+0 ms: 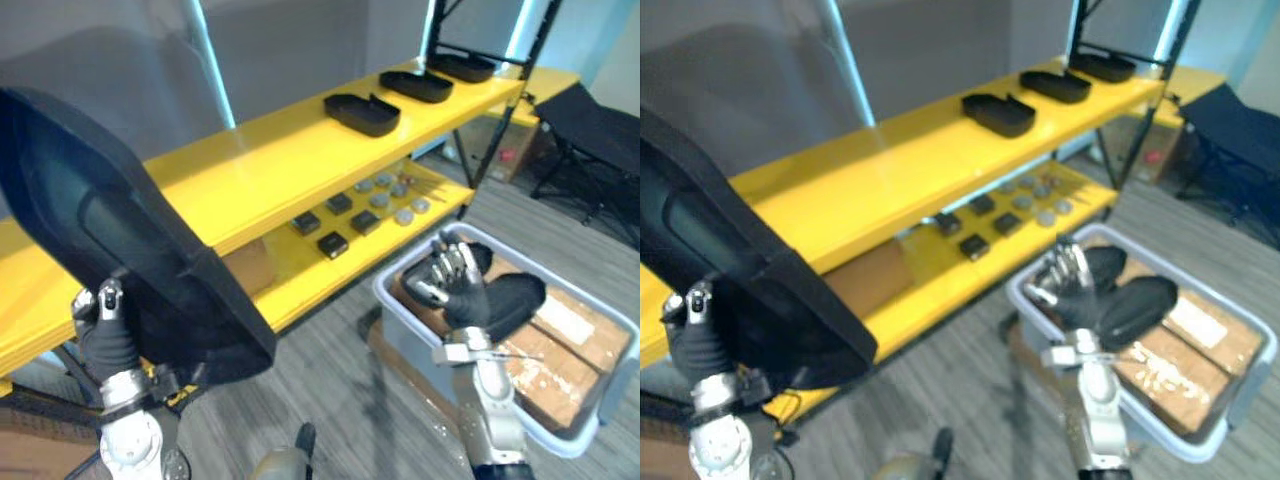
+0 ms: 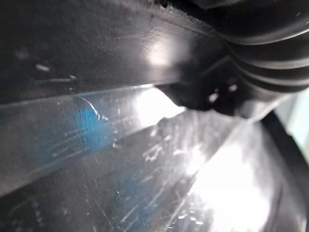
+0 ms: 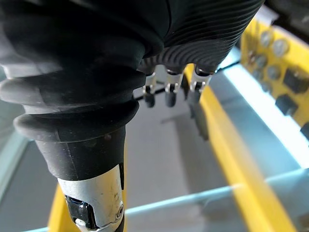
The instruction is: Walk over and take plastic housings, then place them on the shelf
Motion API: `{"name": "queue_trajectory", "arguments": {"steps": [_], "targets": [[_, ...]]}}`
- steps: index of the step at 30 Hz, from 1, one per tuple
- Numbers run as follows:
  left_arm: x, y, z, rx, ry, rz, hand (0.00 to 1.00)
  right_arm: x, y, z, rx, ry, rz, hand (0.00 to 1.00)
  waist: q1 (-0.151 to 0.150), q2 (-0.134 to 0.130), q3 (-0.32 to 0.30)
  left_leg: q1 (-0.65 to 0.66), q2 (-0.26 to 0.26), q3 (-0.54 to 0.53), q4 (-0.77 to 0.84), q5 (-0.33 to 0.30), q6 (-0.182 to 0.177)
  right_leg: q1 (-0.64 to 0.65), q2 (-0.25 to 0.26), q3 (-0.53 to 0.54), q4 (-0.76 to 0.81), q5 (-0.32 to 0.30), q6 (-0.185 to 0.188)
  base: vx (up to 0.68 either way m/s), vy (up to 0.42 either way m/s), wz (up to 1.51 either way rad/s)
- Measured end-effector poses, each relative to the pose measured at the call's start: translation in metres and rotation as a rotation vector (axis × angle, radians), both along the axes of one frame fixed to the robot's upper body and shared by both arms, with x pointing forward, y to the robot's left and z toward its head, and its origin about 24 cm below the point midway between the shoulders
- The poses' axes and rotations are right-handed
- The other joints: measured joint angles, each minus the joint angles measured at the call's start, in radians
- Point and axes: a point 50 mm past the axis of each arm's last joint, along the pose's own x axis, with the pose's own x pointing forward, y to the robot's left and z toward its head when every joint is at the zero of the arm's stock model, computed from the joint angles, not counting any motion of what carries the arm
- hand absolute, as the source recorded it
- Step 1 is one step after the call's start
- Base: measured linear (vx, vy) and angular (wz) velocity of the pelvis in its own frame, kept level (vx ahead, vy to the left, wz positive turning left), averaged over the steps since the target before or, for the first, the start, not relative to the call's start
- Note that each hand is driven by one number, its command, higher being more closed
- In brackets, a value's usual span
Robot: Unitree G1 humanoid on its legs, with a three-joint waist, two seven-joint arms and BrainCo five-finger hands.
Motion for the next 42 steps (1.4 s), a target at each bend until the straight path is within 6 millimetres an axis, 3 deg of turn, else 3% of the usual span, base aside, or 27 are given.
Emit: {"name": "queue_trajectory", "arguments": {"steps": [1, 3, 4, 5, 6, 7, 9, 11, 13, 15, 17, 19, 20, 21, 23, 25, 26, 28, 29, 31, 34, 42], "targets": [[-0.001, 0.001, 0.002, 0.008, -0.004, 0.005, 1.0, -0.001, 0.0, -0.001, 0.007, 0.003, -0.008, 0.0, 0.002, -0.011, -0.002, 0.004, -0.014, 0.009, 0.014, -0.022, 0.009, 0.017, -0.013, -0.005, -0.006, -0.001, -0.003, 0.23, 0.071, 0.22], [0.002, 0.001, 0.002, 0.003, -0.012, 0.003, 1.0, -0.003, -0.004, -0.004, 0.008, 0.008, -0.028, 0.0, -0.007, -0.012, -0.01, 0.016, -0.034, -0.008, 0.036, -0.055, 0.021, -0.043, -0.051, 0.014, 0.21, 0.04, -0.05, 0.22, 0.078, 0.43], [0.006, 0.0, 0.004, 0.017, -0.022, -0.006, 1.0, -0.003, -0.008, -0.007, 0.009, 0.019, -0.048, 0.0, -0.017, -0.011, -0.01, 0.032, -0.037, -0.031, 0.037, -0.065, 0.034, -0.134, -0.077, 0.048, 0.407, 0.117, -0.089, 0.21, 0.155, 0.47], [0.007, 0.002, 0.009, 0.05, -0.028, -0.005, 1.0, -0.002, -0.008, -0.01, 0.014, 0.027, -0.058, 0.0, -0.019, -0.025, 0.0, 0.081, -0.041, -0.044, 0.012, -0.078, 0.049, -0.204, -0.097, 0.107, 0.565, 0.228, -0.087, 0.24, 0.132, 0.36], [0.007, 0.004, 0.01, 0.057, -0.027, 0.0, 1.0, -0.002, -0.008, -0.011, 0.013, 0.029, -0.061, 0.0, -0.024, -0.024, 0.002, 0.1, -0.043, -0.056, 0.002, -0.084, 0.062, -0.231, -0.101, 0.128, 0.634, 0.225, -0.083, 0.38, 0.08, 0.2], [0.007, 0.005, 0.01, 0.06, -0.023, 0.007, 1.0, -0.002, -0.007, -0.011, 0.0, 0.02, -0.065, 0.0, -0.033, -0.029, 0.0, 0.134, -0.041, -0.069, -0.002, -0.096, 0.081, -0.282, -0.097, 0.142, 0.727, 0.179, -0.086, 0.41, 0.046, 0.26], [0.008, 0.007, 0.011, 0.048, -0.032, 0.028, 1.0, -0.002, -0.009, -0.007, -0.01, -0.011, -0.079, 0.0, -0.05, -0.019, 0.0, 0.174, -0.03, -0.095, -0.003, -0.11, 0.078, -0.324, -0.064, 0.127, 0.699, 0.113, -0.081, 0.29, 0.034, 0.33], [0.011, 0.009, 0.016, 0.046, -0.05, 0.034, 1.0, 0.002, -0.014, 0.003, -0.032, -0.056, -0.088, 0.0, -0.056, 0.001, 0.005, 0.197, -0.009, -0.115, 0.002, -0.13, 0.061, -0.356, -0.022, 0.119, 0.5, 0.069, -0.084, 0.27, 0.004, 0.27], [0.016, 0.009, 0.019, 0.037, -0.064, 0.029, 1.0, 0.008, -0.016, 0.012, -0.07, -0.092, -0.075, 0.0, -0.052, 0.024, 0.011, 0.203, 0.014, -0.135, 0.026, -0.157, 0.042, -0.36, 0.022, 0.146, 0.263, 0.084, -0.065, 0.25, -0.047, 0.27], [0.023, 0.008, 0.021, 0.037, -0.068, 0.012, 1.0, 0.011, -0.016, 0.021, -0.086, -0.127, -0.065, 0.0, -0.051, 0.032, 0.012, 0.224, 0.03, -0.172, 0.041, -0.192, 0.026, -0.358, 0.053, 0.227, 0.098, 0.127, -0.027, 0.27, -0.185, 0.57], [0.027, 0.005, 0.019, 0.036, -0.055, -0.012, 1.0, 0.008, -0.013, 0.032, -0.079, -0.177, -0.044, 0.0, -0.049, 0.021, 0.006, 0.229, 0.026, -0.217, 0.077, -0.237, 0.005, -0.348, 0.064, 0.29, 0.035, 0.167, -0.025, 0.26, -0.331, 0.82], [0.029, -0.003, 0.019, 0.033, -0.059, -0.059, 1.0, 0.002, -0.012, 0.045, -0.054, -0.24, -0.019, 0.0, -0.058, -0.014, -0.016, 0.227, 0.012, -0.293, 0.098, -0.293, -0.023, -0.284, 0.064, 0.336, 0.005, 0.192, -0.016, 0.26, -0.456, 1.26], [0.029, -0.01, 0.014, 0.008, -0.052, -0.088, 1.0, -0.001, -0.014, 0.051, -0.068, -0.262, -0.001, 0.0, -0.058, -0.005, -0.033, 0.226, 0.042, -0.31, 0.113, -0.328, -0.041, -0.26, 0.078, 0.294, 0.006, 0.234, 0.035, 0.25, -0.399, 1.16], [0.024, -0.016, 0.007, -0.021, -0.027, -0.109, 1.0, -0.002, -0.016, 0.053, -0.081, -0.254, 0.032, 0.0, -0.056, 0.028, -0.059, 0.206, 0.104, -0.279, 0.118, -0.334, -0.056, -0.248, 0.11, 0.236, 0.001, 0.221, 0.017, 0.25, -0.364, 1.07], [0.023, -0.021, 0.003, -0.061, -0.02, -0.133, 1.0, -0.002, -0.019, 0.052, -0.077, -0.236, 0.076, 0.0, -0.054, 0.062, -0.083, 0.195, 0.161, -0.189, 0.086, -0.288, -0.098, -0.219, 0.12, 0.165, 0.003, 0.211, -0.001, 0.26, -0.275, 1.06], [0.025, -0.028, 0.004, -0.078, -0.038, -0.163, 1.0, -0.003, -0.025, 0.049, -0.068, -0.22, 0.096, 0.0, -0.058, 0.069, -0.087, 0.194, 0.209, -0.026, 0.053, -0.233, -0.093, -0.179, 0.112, 0.103, -0.002, 0.2, -0.019, 0.2, -0.205, 1.21], [0.03, -0.038, 0.006, -0.081, -0.048, -0.218, 1.0, -0.006, -0.032, 0.047, -0.068, -0.212, 0.08, 0.0, -0.068, 0.066, -0.085, 0.184, 0.245, 0.106, 0.056, -0.208, -0.073, -0.14, 0.101, 0.036, -0.008, 0.195, -0.027, 0.11, -0.113, 1.22], [0.04, -0.055, 0.006, -0.08, -0.05, -0.318, 1.0, -0.009, -0.041, 0.046, -0.052, -0.216, 0.044, 0.0, -0.093, 0.054, -0.082, 0.179, 0.263, 0.295, 0.057, -0.167, -0.055, -0.09, 0.075, -0.053, -0.004, 0.193, -0.029, 0.12, -0.053, 1.57], [0.047, -0.065, 0.006, -0.073, -0.05, -0.371, 1.0, -0.009, -0.045, 0.048, -0.037, -0.226, 0.025, 0.0, -0.106, 0.044, -0.08, 0.186, 0.25, 0.36, 0.043, -0.142, -0.054, -0.076, 0.057, -0.081, 0.002, 0.193, -0.029, 0.08, 0.022, 1.32], [0.051, -0.071, 0.009, -0.051, -0.058, -0.389, 1.0, -0.006, -0.042, 0.051, -0.006, -0.248, 0.032, 0.0, -0.101, 0.038, -0.08, 0.197, 0.226, 0.353, -0.014, -0.126, -0.072, -0.077, 0.045, -0.083, -0.005, 0.195, -0.027, 0.02, 0.082, 0.53], [0.055, -0.066, 0.01, -0.001, -0.034, -0.379, 1.0, -0.005, -0.035, 0.047, 0.059, -0.258, 0.047, 0.0, -0.098, 0.011, -0.063, 0.213, 0.196, 0.36, -0.062, -0.104, -0.067, -0.071, 0.031, -0.074, -0.042, 0.214, 0.004, -0.01, 0.072, 0.0], [0.055, -0.049, 0.01, 0.134, 0.031, -0.326, 1.0, -0.004, -0.004, 0.025, 0.058, -0.132, 0.014, 0.0, -0.114, 0.016, -0.057, 0.266, 0.16, 0.451, -0.134, -0.093, -0.053, -0.065, 0.031, 0.01, -0.156, 0.294, 0.025, -0.02, 0.072, -0.31]]}}
